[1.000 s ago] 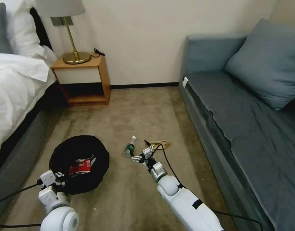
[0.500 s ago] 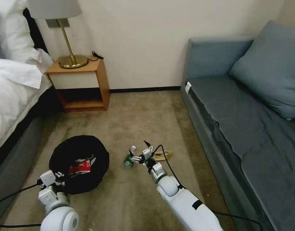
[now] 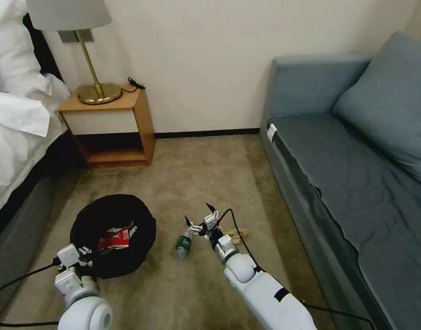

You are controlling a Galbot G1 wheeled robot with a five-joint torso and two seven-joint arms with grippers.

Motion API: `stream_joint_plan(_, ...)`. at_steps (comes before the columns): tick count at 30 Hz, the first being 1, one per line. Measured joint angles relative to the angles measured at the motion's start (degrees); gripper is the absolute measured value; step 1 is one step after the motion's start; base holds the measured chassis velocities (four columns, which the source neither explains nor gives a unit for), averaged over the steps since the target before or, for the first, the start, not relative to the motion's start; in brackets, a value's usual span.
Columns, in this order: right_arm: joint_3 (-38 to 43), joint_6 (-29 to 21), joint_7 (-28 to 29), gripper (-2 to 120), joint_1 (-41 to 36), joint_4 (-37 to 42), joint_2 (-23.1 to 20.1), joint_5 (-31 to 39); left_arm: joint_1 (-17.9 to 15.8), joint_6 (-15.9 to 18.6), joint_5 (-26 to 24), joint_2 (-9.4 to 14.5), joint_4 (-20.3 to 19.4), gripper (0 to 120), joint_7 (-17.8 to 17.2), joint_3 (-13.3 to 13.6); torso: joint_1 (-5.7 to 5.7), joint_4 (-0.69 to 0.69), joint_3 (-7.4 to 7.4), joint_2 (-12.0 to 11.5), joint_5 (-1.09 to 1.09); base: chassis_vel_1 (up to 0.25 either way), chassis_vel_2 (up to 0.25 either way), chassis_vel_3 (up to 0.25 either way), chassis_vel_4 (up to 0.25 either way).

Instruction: Pick up the trash bin, then pick up the garbage on the floor and place it into the trash bin.

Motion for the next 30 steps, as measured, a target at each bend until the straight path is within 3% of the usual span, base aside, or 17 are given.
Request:
stream_joint_plan(12,-1.62,-2.09,0.25,100,1.89,-0.03,-0.63,-0.23,-0.56,0.04,-0.28,0.53,0.06,1,0.03,-0.23,0.01,-0.01,0.0,0.0,0.0,-0.115,0.118,0.112,-0.117)
stream_joint_plan(17,-3.78,-7.29,-1.04,100,4.76,0.87,-1.53,0.44,-0.49,0.24,-0.53,1.07,0.06,1,0.03,-0.52,0.0,-0.01,0.0,0.0,0.0,-0.011,0.011,0.013,-0.016)
stream_joint_plan(18,-4.35,-9.66,-1.88,100,5.63,1.64,-1.82,1.76,-0.43,0.27,-0.6,1.16,0.06,1,0.03,-0.57,0.0,0.0,0.0,0.0,0.0,0.0,0.0,0.0,0.0)
stream_joint_plan(20,-5.73,-19.44,-3.72,100,7.78,4.76,-2.49,7.73,-0.31,0.31,-0.75,1.3,0.06,1,0.03,-0.69,0.0,-0.01,0.0,0.0,0.0,0.0,0.0,0.0,0.0)
stream_joint_plan(21,-5.73,-19.44,-3.72,100,7.78,4.76,-2.49,7.73,-0.31,0.31,-0.75,1.3,0.06,1,0.03,-0.69,0.0,-0.01,0.0,0.0,0.0,0.0,0.0,0.0,0.0)
stream_joint_plan(23,-6.66,-28.42,-3.15,100,9.42,7.47,-2.69,13.65,-0.22,0.33,-0.83,1.4,0.05,1,0.02,-0.82,0.0,-0.01,0.0,0.0,-0.01,0.0,0.0,0.0,0.0)
stream_joint_plan(25,-8.1,-41.9,2.1,100,12.25,10.52,-2.59,23.29,-0.05,0.35,-0.86,1.52,-0.19,1,0.01,-1.04,0.0,0.0,0.0,0.0,-0.01,0.0,0.0,0.0,0.0)
stream_joint_plan(27,-8.37,-44.7,3.69,100,12.93,11.06,-2.5,25.41,0.01,0.35,-0.86,1.53,-0.24,1,0.0,-1.08,0.01,-0.01,0.0,0.0,0.0,0.0,0.0,0.0,0.0)
stream_joint_plan(30,-9.55,-57.32,12.99,100,15.52,13.93,-1.75,38.36,0.26,0.3,-0.88,1.53,-0.33,1,0.0,-1.25,0.0,0.0,0.0,0.0,-0.01,0.0,0.0,0.0,0.0)
